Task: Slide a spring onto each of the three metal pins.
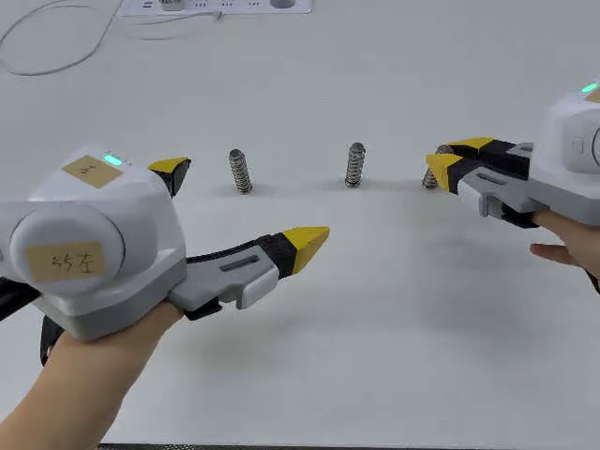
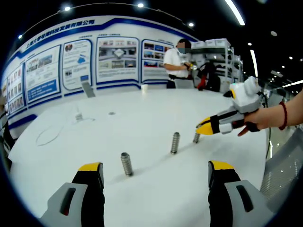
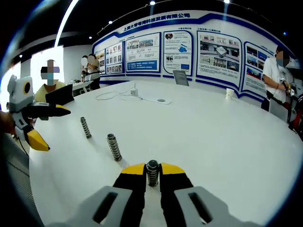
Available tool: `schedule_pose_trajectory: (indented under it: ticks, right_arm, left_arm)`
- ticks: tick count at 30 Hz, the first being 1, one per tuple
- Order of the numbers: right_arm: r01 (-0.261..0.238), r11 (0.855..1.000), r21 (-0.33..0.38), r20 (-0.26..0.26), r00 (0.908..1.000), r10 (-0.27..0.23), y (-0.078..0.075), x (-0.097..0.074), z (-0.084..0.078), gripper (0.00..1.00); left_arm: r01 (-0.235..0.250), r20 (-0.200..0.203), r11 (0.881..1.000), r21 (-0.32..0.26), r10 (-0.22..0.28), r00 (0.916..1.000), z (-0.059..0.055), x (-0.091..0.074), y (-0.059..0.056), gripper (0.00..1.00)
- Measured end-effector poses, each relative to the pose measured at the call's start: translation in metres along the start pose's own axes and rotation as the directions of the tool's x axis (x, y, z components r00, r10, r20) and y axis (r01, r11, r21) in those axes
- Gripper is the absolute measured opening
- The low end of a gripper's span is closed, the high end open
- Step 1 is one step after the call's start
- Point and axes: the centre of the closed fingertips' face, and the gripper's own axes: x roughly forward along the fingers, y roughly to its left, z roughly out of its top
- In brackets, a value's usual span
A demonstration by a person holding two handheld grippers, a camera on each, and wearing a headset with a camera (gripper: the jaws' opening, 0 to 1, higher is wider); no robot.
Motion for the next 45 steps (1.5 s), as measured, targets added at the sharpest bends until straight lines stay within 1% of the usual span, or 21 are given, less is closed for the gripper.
schedule_pose_trajectory:
  ticks: [1, 2, 12, 16, 18, 20, 23, 25, 32, 35, 39, 45]
  right_arm:
    - [-0.001, 1.0, 0.004, -0.002, 1.0, 0.001, 0.0, 0.0, -0.001, 0.12]
    - [0.0, 1.0, 0.01, 0.007, 1.0, 0.0, 0.0, 0.0, 0.0, 0.12]
    - [0.008, 1.0, 0.024, 0.002, 1.0, -0.008, -0.001, 0.0, -0.001, 0.13]
    - [0.012, 1.0, 0.026, 0.004, 0.9999, -0.012, -0.001, -0.001, 0.0, 0.17]
    - [0.014, 0.999, 0.03, 0.007, 0.9999, -0.014, -0.001, -0.002, 0.001, 0.18]
    - [0.011, 0.999, 0.042, 0.007, 0.9999, -0.012, 0.0, -0.004, 0.003, 0.21]
    - [0.007, 0.999, 0.042, 0.015, 0.9999, -0.008, 0.001, -0.008, 0.008, 0.23]
    - [-0.003, 0.999, 0.054, 0.01, 0.9999, 0.002, 0.003, -0.011, 0.01, 0.27]
    - [-0.026, 0.998, 0.059, 0.016, 0.9996, 0.025, 0.009, -0.023, 0.019, 0.36]
    - [-0.038, 0.997, 0.064, 0.009, 0.9992, 0.038, 0.013, -0.028, 0.021, 0.42]
    - [-0.053, 0.996, 0.068, 0.005, 0.9986, 0.053, 0.018, -0.036, 0.022, 0.46]
    - [-0.077, 0.993, 0.085, 0.001, 0.997, 0.077, 0.025, -0.046, 0.023, 0.53]
  left_arm:
    - [-0.001, -0.002, 1.0, -0.001, 0.001, 1.0, -0.001, 0.0, 0.0, 0.93]
    - [-0.001, -0.003, 1.0, -0.002, 0.001, 1.0, -0.001, 0.0, 0.0, 0.93]
    - [-0.002, -0.004, 1.0, -0.001, 0.002, 1.0, -0.001, 0.0, 0.001, 0.92]
    - [-0.004, -0.007, 1.0, -0.002, 0.004, 1.0, -0.001, 0.0, 0.002, 0.91]
    - [-0.006, -0.007, 1.0, -0.001, 0.006, 1.0, -0.001, -0.001, 0.002, 0.91]
    - [-0.008, -0.007, 1.0, -0.004, 0.008, 0.9999, -0.001, -0.001, 0.003, 0.91]
    - [-0.009, -0.002, 1.0, -0.007, 0.009, 1.0, 0.001, -0.001, 0.004, 0.91]
    - [-0.012, -0.006, 1.0, -0.005, 0.012, 0.9999, 0.002, -0.002, 0.006, 0.9]
    - [-0.012, -0.01, 1.0, -0.015, 0.011, 0.9999, 0.005, -0.004, 0.008, 0.89]
    - [-0.011, -0.011, 1.0, -0.013, 0.011, 0.9999, 0.006, -0.005, 0.008, 0.89]
    - [-0.006, -0.015, 1.0, -0.019, 0.005, 0.9999, 0.008, -0.008, 0.009, 0.89]
    - [0.004, -0.035, 1.0, -0.017, -0.004, 0.9994, 0.006, -0.012, 0.008, 0.89]
